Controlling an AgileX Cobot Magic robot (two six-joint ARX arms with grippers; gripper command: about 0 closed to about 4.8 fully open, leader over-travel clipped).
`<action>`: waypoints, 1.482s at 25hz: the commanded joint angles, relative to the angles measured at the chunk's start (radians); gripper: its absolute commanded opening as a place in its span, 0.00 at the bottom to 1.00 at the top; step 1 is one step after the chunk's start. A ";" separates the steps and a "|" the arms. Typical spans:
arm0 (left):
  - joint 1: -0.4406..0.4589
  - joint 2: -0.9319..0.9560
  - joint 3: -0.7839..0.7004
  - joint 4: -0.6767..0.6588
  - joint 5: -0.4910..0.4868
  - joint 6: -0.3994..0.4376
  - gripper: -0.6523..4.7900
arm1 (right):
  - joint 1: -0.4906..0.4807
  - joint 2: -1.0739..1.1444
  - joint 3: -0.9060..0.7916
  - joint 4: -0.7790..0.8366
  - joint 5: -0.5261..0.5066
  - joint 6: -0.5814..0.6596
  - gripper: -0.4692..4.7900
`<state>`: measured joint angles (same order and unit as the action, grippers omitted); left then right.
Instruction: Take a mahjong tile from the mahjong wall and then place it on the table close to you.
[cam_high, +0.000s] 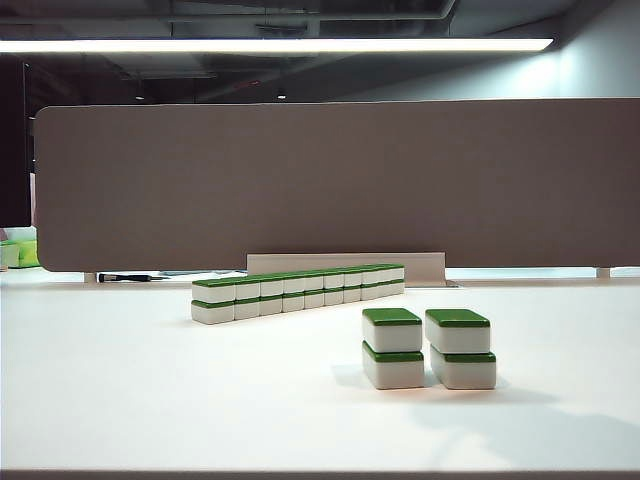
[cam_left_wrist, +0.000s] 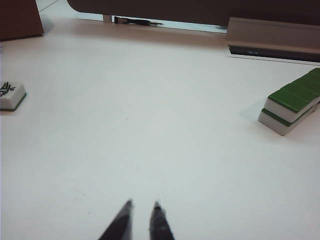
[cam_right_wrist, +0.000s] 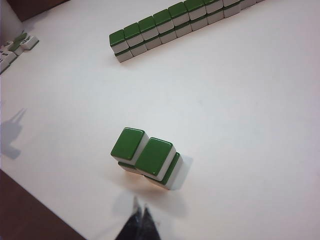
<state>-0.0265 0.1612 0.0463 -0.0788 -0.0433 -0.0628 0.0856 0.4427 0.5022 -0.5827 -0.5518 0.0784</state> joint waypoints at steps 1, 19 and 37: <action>0.007 -0.034 -0.019 0.015 0.001 -0.018 0.21 | 0.002 0.000 0.005 0.011 -0.004 0.000 0.09; 0.065 -0.156 -0.040 -0.111 0.005 -0.021 0.21 | 0.002 0.000 0.005 0.011 -0.005 0.000 0.09; 0.065 -0.156 -0.040 -0.107 0.005 -0.020 0.21 | 0.001 0.000 0.005 0.011 -0.004 0.000 0.09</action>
<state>0.0395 0.0048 0.0055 -0.1753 -0.0414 -0.0830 0.0868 0.4427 0.5022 -0.5827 -0.5518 0.0784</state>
